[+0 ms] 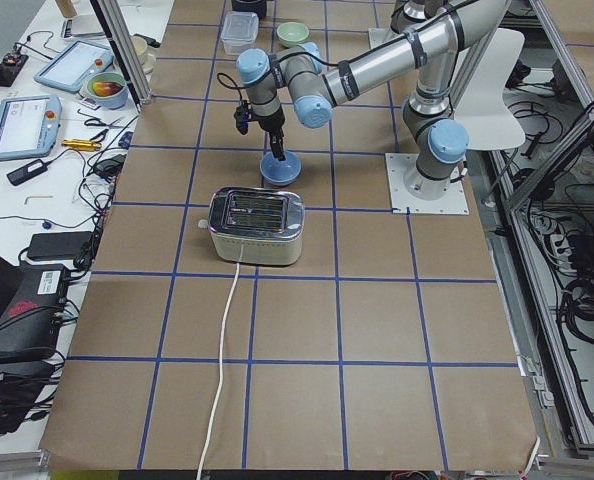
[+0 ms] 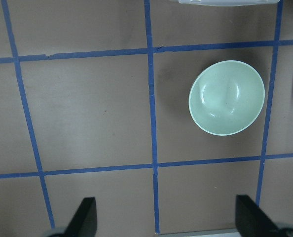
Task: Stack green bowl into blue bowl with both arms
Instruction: 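Lower the left gripper onto the rim of the light blue bowl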
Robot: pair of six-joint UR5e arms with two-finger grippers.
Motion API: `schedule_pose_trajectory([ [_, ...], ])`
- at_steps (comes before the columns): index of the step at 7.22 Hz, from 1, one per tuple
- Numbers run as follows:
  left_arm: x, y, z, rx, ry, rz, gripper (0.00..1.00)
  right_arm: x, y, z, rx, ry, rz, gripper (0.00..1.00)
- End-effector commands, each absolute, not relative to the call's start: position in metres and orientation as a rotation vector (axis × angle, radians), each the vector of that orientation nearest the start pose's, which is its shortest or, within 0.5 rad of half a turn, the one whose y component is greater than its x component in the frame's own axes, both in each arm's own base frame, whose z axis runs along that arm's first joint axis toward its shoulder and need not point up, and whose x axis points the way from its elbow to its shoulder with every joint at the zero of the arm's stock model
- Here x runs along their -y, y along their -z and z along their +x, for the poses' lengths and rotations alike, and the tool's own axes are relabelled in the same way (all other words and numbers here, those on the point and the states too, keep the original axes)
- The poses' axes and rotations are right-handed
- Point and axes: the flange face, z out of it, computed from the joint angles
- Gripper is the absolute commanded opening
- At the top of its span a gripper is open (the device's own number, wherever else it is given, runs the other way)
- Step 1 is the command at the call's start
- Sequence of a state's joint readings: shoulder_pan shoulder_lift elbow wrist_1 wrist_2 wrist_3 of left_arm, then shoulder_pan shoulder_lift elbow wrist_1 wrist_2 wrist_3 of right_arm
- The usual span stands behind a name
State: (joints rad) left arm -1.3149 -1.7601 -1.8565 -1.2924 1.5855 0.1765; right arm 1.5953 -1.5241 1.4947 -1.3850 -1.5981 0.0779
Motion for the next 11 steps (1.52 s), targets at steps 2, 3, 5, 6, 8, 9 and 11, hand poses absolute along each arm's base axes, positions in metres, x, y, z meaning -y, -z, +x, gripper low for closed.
schedule_pose_trajectory([
  [2,0.526,-0.244,0.029,-3.157,-0.365,-0.188,1.00,0.494,-0.482,0.143,-3.165,-0.253,0.084,1.00],
  [3,0.527,-0.230,0.030,-3.159,-0.403,-0.188,1.00,0.494,-0.481,0.143,-3.165,-0.255,0.082,1.00],
  [5,0.531,-0.208,0.035,-3.124,-0.436,-0.125,0.98,0.497,-0.482,0.141,-3.185,-0.238,0.078,1.00],
  [6,0.534,-0.198,0.038,-3.123,-0.438,-0.027,0.98,0.497,-0.482,0.141,-3.185,-0.236,0.078,1.00],
  [8,0.538,-0.187,0.040,-3.123,-0.435,-0.019,0.42,0.498,-0.483,0.141,-3.187,-0.224,0.078,1.00],
  [9,0.541,-0.189,0.041,-3.122,-0.422,-0.024,0.05,0.498,-0.483,0.141,-3.187,-0.224,0.078,1.00],
  [11,0.544,-0.205,0.036,-3.118,-0.373,-0.002,0.00,0.498,-0.483,0.141,-3.187,-0.224,0.078,1.00],
])
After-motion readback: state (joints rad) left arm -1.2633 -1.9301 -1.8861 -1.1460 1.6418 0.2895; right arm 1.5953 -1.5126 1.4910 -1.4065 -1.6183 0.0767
